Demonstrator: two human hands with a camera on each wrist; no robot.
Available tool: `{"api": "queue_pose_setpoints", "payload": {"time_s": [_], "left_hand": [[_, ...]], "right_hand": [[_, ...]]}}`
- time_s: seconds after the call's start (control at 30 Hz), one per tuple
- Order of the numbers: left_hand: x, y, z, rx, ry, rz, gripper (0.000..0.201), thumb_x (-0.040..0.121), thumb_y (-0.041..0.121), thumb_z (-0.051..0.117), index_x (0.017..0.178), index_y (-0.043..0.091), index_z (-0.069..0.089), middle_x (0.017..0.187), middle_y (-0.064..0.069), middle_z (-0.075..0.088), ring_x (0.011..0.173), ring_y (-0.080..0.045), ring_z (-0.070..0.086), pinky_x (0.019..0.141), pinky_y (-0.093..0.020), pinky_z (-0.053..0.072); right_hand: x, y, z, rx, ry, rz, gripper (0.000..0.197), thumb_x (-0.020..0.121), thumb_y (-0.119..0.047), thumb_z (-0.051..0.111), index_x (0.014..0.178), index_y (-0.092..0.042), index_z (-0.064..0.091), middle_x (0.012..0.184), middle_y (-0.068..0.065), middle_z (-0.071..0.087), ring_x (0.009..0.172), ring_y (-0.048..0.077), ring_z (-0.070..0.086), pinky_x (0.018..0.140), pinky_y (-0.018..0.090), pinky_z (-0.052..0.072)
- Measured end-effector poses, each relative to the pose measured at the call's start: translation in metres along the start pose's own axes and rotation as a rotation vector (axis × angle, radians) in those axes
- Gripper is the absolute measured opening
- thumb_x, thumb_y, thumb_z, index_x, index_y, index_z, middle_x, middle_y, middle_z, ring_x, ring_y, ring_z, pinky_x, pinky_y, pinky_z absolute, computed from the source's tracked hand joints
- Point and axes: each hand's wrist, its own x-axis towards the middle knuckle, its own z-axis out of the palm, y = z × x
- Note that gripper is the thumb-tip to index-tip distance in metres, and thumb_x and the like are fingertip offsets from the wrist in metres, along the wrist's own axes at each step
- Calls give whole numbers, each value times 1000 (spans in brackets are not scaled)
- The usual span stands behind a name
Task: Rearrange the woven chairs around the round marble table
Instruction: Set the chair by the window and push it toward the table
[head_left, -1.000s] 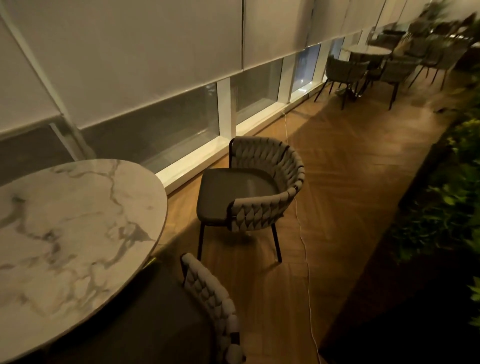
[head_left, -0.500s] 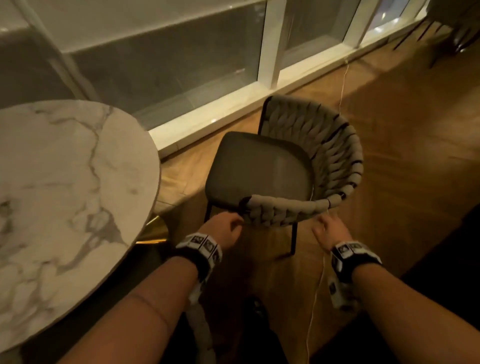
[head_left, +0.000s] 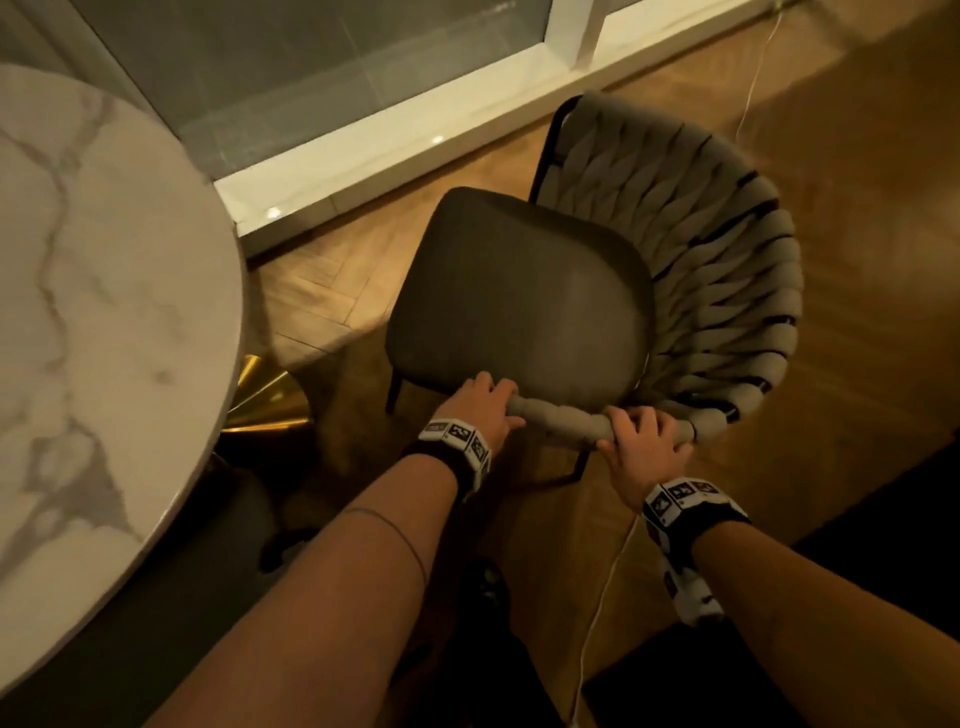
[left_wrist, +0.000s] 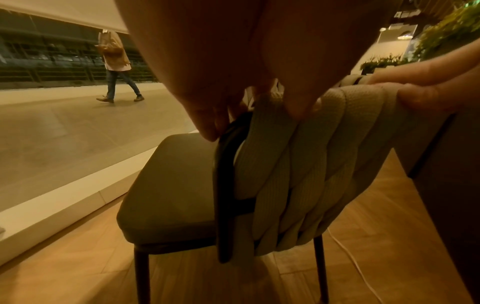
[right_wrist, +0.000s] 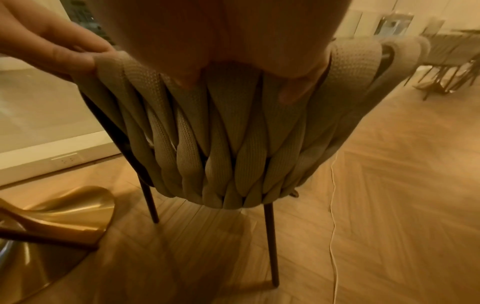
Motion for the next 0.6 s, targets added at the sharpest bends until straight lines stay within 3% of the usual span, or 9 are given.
{"api": "queue_pose_setpoints", "payload": {"time_s": [0.27, 0.47, 0.6], "left_hand": [[-2, 0, -7, -69, -23, -52, 42, 93, 40, 52, 129, 20, 44, 131, -11, 40, 124, -31, 39, 100, -49, 44], [-24, -14, 4, -126, 11, -122, 47, 90, 48, 52, 131, 27, 43, 129, -9, 42, 123, -30, 40, 99, -47, 45], [-34, -32, 2, -164, 34, -196, 48, 90, 50, 51, 133, 32, 41, 128, -8, 43, 121, -29, 42, 96, -47, 45]], "right_hand": [[17, 1, -4, -47, -10, -72, 41, 92, -45, 44, 133, -39, 38, 135, 3, 40, 128, 31, 26, 93, 52, 37], [36, -3, -21, -192, -49, -298, 47, 90, -44, 50, 135, -39, 40, 134, 2, 46, 126, 33, 31, 85, 49, 39], [56, -29, -36, -258, -85, -448, 46, 93, -44, 45, 138, -42, 34, 138, -3, 40, 129, 29, 28, 89, 49, 38]]}}
